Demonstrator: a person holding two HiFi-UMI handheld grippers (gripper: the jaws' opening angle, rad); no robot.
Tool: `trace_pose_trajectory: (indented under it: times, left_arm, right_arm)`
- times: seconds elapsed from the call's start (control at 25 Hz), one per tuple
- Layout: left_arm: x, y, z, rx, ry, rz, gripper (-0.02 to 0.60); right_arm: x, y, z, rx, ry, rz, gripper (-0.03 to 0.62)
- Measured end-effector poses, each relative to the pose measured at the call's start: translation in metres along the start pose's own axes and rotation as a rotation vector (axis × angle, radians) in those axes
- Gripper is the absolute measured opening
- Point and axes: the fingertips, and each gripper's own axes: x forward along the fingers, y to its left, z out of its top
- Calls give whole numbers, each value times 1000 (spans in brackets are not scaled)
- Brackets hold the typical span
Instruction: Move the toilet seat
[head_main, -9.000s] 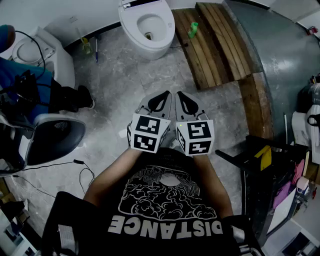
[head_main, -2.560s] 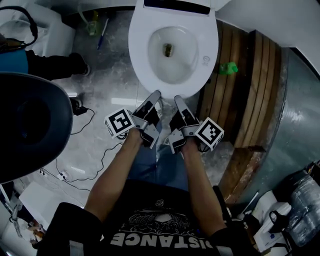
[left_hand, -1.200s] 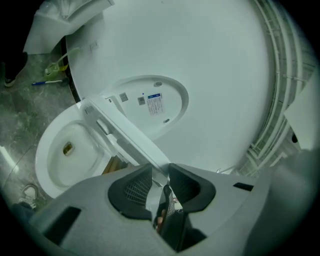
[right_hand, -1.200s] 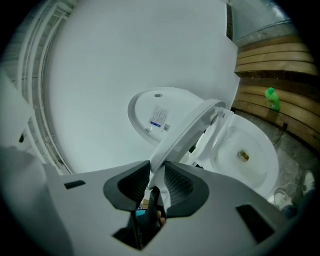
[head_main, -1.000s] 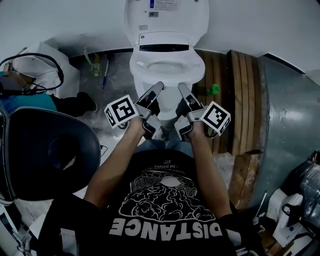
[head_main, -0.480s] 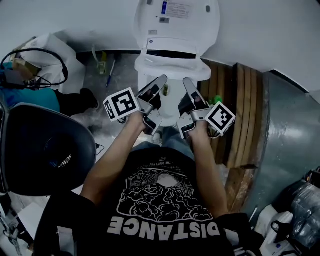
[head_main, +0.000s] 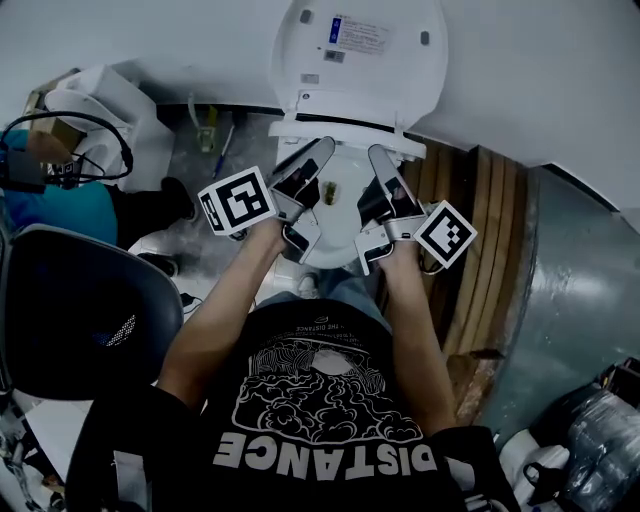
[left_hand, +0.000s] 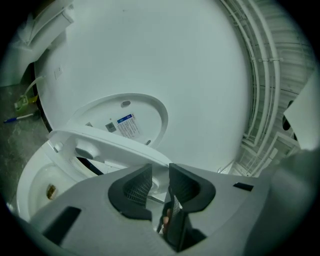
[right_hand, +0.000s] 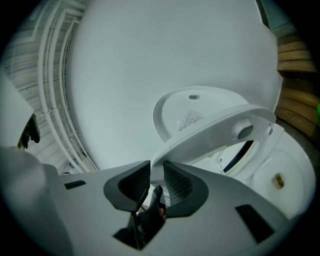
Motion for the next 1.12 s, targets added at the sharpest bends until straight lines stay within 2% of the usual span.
trace_pose_trajectory:
  times: [0.36, 0.56, 0.8, 1.12]
  left_arm:
    - [33, -5, 34, 96, -25, 27, 107]
    - [50, 0, 48, 147, -35, 76, 72]
    - [69, 5, 65, 171, -63, 124, 60]
    - [74, 0, 75, 246, -92, 178, 48]
  right_arm:
    - [37, 10, 33, -78, 47, 67, 91]
    - [54, 7, 48, -94, 73, 85, 71]
    - [75, 5, 65, -106, 118, 114, 61]
    - [83, 14, 71, -138, 140, 166, 43]
